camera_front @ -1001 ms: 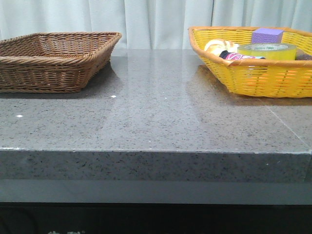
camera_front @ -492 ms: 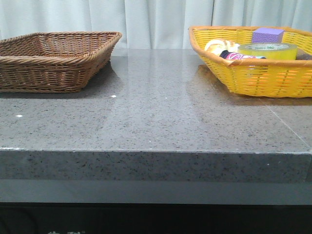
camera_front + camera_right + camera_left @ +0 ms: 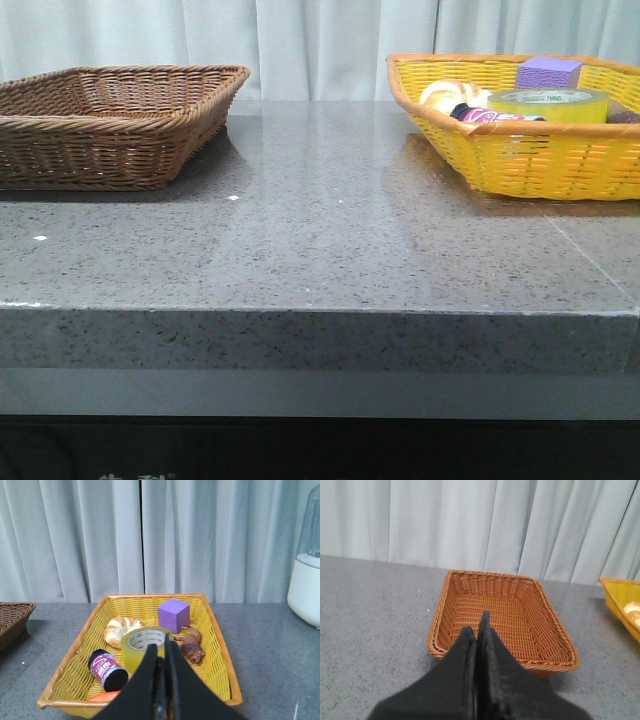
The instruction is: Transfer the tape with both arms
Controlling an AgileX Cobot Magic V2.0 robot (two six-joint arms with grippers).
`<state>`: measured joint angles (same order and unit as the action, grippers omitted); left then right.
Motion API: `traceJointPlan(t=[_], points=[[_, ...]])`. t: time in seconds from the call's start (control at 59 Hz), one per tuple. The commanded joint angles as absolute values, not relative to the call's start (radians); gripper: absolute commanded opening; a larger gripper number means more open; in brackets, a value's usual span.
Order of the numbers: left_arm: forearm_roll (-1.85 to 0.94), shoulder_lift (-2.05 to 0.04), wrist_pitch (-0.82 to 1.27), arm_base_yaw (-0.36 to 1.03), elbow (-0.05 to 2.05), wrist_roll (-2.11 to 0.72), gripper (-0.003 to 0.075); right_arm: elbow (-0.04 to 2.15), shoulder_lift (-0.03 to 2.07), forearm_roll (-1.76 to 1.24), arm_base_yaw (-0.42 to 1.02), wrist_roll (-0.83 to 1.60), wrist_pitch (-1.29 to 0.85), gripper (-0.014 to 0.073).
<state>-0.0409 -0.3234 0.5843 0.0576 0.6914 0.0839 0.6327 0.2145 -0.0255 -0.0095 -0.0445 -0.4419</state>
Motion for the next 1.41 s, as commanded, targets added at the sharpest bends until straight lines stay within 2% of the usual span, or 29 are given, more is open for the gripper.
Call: traceJointPlan(t=[0.0, 0.136, 0.526, 0.611, 0.662, 0.729, 0.763, 0.831, 0.882, 0.933, 1.035, 1.17, 1.391], points=[[-0.051, -0.416, 0.582, 0.063, 0.789, 0.090, -0.0020, 0.737, 0.300, -0.012, -0.014, -0.034, -0.448, -0.0067], [-0.051, -0.502, 0.570, 0.063, 0.816, 0.090, -0.0020, 0.807, 0.399, -0.012, -0.014, -0.034, -0.521, -0.0067], [-0.038, -0.679, 0.560, 0.063, 0.814, 0.090, -0.0019, 0.771, 0.584, -0.009, -0.014, -0.034, -0.532, -0.0067], [-0.006, -0.713, 0.553, 0.063, 0.814, 0.090, -0.0013, 0.771, 0.615, -0.009, -0.014, -0.034, -0.532, -0.0029], [0.027, -0.732, 0.543, 0.063, 0.814, 0.090, 0.0026, 0.772, 0.634, -0.009, -0.014, -0.034, -0.532, 0.0039], [0.064, -0.753, 0.533, 0.063, 0.814, 0.090, 0.0144, 0.772, 0.656, -0.009, -0.014, -0.034, -0.532, 0.0214], [0.066, -0.759, 0.523, 0.063, 0.814, 0.090, 0.0237, 0.772, 0.669, -0.009, -0.014, -0.034, -0.532, 0.0330], [0.066, -0.759, 0.504, 0.065, 0.814, 0.088, 0.0415, 0.772, 0.687, -0.012, -0.014, -0.034, -0.533, 0.0490], [0.066, -0.759, 0.488, 0.065, 0.814, 0.088, 0.0520, 0.775, 0.706, -0.014, -0.014, -0.034, -0.538, 0.0554], [0.066, -0.759, 0.472, 0.067, 0.814, 0.088, 0.0583, 0.788, 0.729, -0.014, -0.014, -0.034, -0.552, 0.0560], [0.064, -0.759, 0.459, 0.116, 0.820, 0.082, 0.0576, 0.863, 0.813, -0.014, -0.014, -0.034, -0.628, 0.0558], [0.063, -0.759, 0.444, 0.242, 0.822, 0.052, 0.0544, 1.002, 0.962, -0.014, -0.014, -0.044, -0.728, 0.0558], [0.042, -0.759, 0.410, 0.454, 0.822, 0.052, 0.0544, 1.271, 1.198, -0.014, -0.014, -0.052, -0.867, 0.0558]])
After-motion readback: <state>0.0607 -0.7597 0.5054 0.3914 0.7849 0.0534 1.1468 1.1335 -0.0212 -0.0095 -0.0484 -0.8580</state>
